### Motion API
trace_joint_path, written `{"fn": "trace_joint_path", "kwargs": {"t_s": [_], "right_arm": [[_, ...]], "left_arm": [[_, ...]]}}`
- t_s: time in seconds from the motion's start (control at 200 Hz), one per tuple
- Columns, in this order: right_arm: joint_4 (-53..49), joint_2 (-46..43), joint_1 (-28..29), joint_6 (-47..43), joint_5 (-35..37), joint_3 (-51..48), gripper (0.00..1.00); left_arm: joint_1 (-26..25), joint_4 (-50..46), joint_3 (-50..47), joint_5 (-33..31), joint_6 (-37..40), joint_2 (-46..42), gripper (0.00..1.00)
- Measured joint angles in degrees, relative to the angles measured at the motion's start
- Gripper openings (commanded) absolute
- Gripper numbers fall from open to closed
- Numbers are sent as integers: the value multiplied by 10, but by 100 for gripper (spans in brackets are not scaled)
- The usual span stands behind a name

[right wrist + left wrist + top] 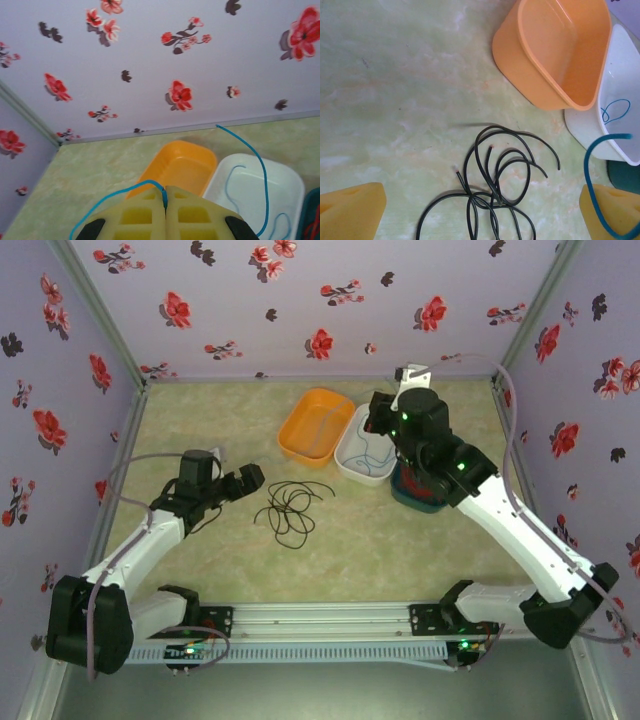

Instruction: Untangle the cables

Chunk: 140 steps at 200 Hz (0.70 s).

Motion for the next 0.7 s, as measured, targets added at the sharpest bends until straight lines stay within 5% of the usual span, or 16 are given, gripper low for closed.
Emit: {"fn": "trace_joint_path", "kwargs": {"t_s": [0.7], "right_arm": [[-71, 73, -88, -62, 32, 179, 0]], "left_arm": [[7, -30, -34, -61, 17, 14, 100]]}}
